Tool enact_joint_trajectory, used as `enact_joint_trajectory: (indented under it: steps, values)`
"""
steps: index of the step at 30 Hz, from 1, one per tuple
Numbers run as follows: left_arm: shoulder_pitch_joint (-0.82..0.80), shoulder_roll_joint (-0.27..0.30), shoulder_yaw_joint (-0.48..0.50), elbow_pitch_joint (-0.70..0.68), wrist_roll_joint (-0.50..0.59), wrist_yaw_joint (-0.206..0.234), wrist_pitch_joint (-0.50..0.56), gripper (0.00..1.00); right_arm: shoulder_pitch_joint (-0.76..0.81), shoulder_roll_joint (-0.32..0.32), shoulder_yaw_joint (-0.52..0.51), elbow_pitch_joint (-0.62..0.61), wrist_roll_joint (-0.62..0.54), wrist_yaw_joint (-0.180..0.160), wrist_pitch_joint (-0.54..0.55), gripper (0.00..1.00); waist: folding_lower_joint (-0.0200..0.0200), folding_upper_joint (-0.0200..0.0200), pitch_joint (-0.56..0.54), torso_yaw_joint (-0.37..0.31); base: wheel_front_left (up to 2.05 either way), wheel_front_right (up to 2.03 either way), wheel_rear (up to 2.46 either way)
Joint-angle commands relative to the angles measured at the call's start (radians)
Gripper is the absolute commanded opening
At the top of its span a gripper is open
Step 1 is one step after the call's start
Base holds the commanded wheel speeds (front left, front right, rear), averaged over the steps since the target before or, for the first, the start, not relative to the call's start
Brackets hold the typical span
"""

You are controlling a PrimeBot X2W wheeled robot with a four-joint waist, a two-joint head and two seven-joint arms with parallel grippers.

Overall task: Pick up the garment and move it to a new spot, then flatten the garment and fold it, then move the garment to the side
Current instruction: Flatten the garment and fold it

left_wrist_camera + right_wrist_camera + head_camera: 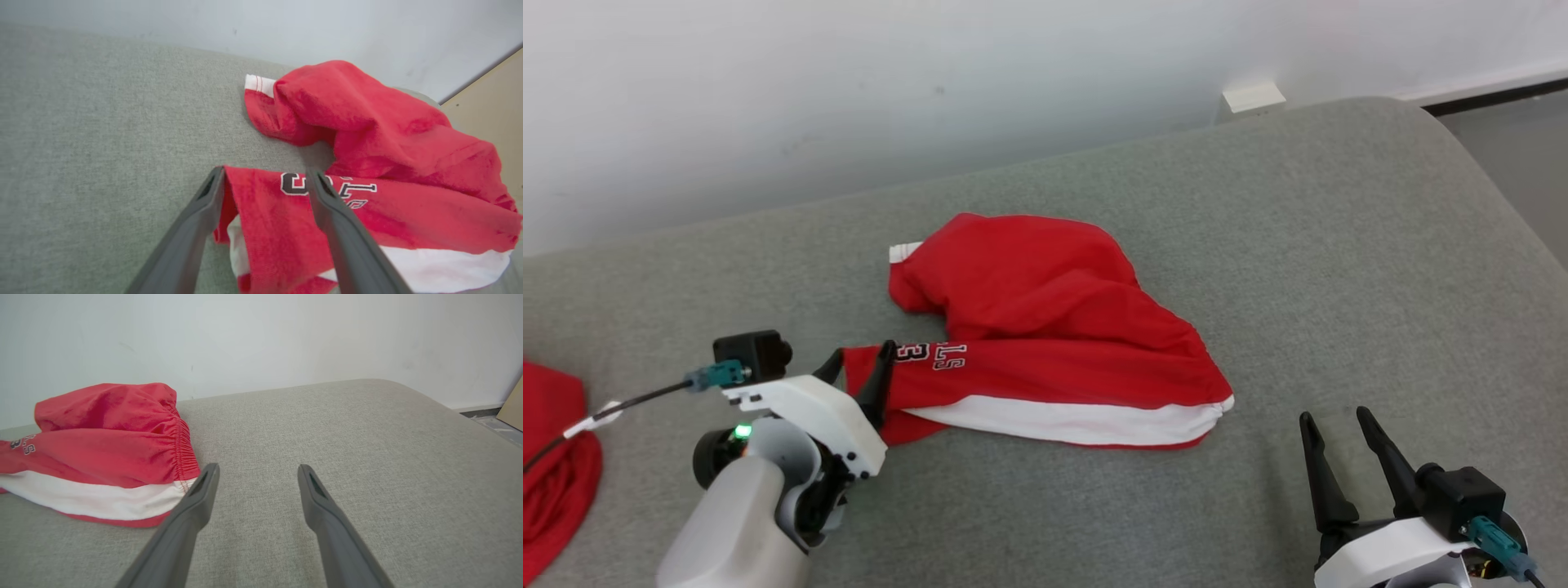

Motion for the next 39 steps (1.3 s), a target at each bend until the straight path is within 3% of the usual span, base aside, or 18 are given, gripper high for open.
enact_joint_trajectory:
  steps: [1, 6, 11, 19, 26, 39]
  values:
    - [0.007, 0.005, 0.0, 0.003, -0.006, -0.004, -0.017, 1.0, 0.009, -0.008, 0.0, -0.001, 0.006, -0.002, 0.001, 1.0, 0.0, 0.0, -0.013, 0.014, 0.0, 0.0, 0.0]
    - [0.044, -0.002, -0.026, -0.043, 0.013, -0.02, -0.106, 1.0, 0.019, -0.019, 0.002, -0.003, 0.003, -0.002, 0.001, 1.0, 0.0, 0.0, -0.049, 0.061, 0.0, 0.0, 0.0]
    - [0.12, 0.027, -0.057, -0.134, 0.051, -0.025, -0.218, 1.0, 0.037, -0.027, -0.008, -0.027, 0.004, -0.002, 0.001, 1.0, 0.0, 0.0, -0.076, 0.112, 0.0, 0.0, 0.0]
    - [0.294, 0.05, -0.033, -0.31, 0.11, 0.027, -0.285, 1.0, 0.102, -0.037, -0.066, -0.099, -0.024, -0.002, 0.001, 1.0, 0.0, 0.0, -0.108, 0.172, 0.0, 0.0, 0.0]
    - [0.42, 0.017, 0.004, -0.412, 0.139, 0.054, -0.286, 1.0, 0.134, -0.025, -0.088, -0.131, -0.042, -0.002, 0.001, 1.0, 0.0, 0.0, -0.119, 0.184, 0.0, 0.0, 0.0]
    - [0.317, 0.021, -0.088, -0.278, 0.213, 0.017, -0.239, 1.0, 0.102, -0.02, -0.054, -0.122, -0.035, -0.002, 0.001, 1.0, 0.0, 0.0, -0.099, 0.138, 0.0, 0.0, 0.0]
